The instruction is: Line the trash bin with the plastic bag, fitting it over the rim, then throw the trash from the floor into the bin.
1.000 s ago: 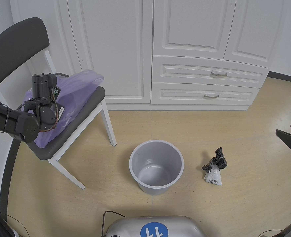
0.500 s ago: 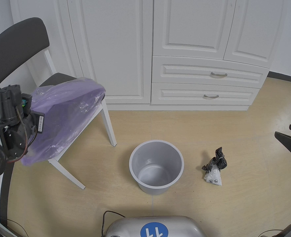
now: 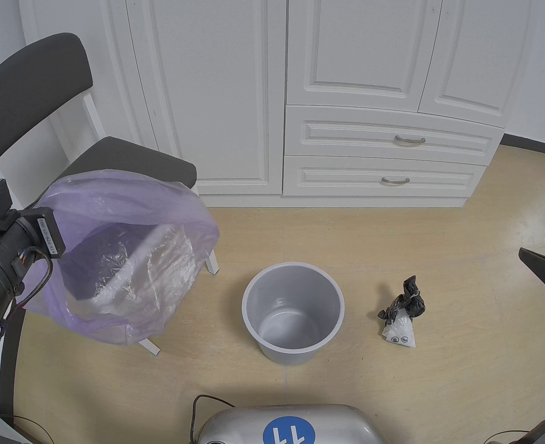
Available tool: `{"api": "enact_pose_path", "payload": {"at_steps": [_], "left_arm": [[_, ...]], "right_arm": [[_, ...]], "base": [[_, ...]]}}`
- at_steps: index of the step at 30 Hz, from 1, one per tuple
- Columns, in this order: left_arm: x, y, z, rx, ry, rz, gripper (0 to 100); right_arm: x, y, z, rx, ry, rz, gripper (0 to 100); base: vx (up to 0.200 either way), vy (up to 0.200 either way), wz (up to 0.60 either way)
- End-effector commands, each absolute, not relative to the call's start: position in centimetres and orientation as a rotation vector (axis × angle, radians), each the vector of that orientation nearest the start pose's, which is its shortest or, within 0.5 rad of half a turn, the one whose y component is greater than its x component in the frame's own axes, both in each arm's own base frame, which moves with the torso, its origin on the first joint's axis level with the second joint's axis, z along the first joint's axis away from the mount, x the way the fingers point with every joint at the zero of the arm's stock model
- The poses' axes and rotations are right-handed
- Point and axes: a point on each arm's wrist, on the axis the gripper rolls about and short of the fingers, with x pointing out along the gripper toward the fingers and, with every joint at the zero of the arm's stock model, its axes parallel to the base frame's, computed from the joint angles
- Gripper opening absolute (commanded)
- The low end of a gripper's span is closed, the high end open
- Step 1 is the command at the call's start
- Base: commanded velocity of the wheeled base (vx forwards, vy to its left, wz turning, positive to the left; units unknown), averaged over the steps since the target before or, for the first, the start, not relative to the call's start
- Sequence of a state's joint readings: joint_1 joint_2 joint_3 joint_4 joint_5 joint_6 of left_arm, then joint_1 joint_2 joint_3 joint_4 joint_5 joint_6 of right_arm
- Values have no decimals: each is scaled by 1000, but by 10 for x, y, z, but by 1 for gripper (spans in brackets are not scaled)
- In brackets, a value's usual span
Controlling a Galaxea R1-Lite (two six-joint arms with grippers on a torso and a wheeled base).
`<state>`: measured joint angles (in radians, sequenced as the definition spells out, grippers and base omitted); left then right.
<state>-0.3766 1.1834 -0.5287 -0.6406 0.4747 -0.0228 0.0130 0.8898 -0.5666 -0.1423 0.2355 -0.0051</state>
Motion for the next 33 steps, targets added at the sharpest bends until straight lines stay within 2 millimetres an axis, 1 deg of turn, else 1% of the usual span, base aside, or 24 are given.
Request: {"api": "enact_pose_path", "payload": {"at_steps": [1, 3, 7, 10, 13, 15, 19, 21, 25, 26, 28, 33], "left_arm": [[158, -53, 234, -50, -7, 15, 0], [159, -53, 233, -50, -3, -6, 0], [165, -46, 233, -46, 3, -49, 0], [176, -37, 237, -47, -5, -112, 0], [186, -31, 240, -50, -3, -131, 0], [185, -30, 240, -53, -7, -126, 0], [174, -31, 247, -69, -37, -144, 0], [169, -36, 256, -97, -69, -173, 0], [167, -39, 263, -135, -92, -187, 0], [170, -44, 266, -158, -93, -214, 0], [176, -49, 269, -191, -88, -231, 0], [198, -55, 267, -201, -65, -228, 0]], "right_arm": [[92, 6, 231, 12, 155, 244, 100], [92, 6, 231, 12, 155, 244, 100], [94, 6, 230, 13, 166, 242, 100], [97, 6, 228, 15, 181, 245, 100], [98, 6, 228, 16, 184, 247, 100], [97, 7, 228, 14, 181, 251, 100], [98, 7, 228, 14, 180, 253, 100], [99, 7, 229, 14, 180, 256, 100], [99, 8, 230, 12, 174, 271, 100], [98, 9, 230, 13, 168, 276, 100], [96, 9, 231, 12, 163, 274, 100], [98, 9, 230, 13, 174, 271, 100]], "base": [[0, 0, 0], [0, 0, 0], [0, 0, 0], [0, 0, 0], [0, 0, 0], [0, 0, 0], [0, 0, 0], [0, 0, 0], [0, 0, 0], [0, 0, 0], [0, 0, 0], [0, 0, 0]]}}
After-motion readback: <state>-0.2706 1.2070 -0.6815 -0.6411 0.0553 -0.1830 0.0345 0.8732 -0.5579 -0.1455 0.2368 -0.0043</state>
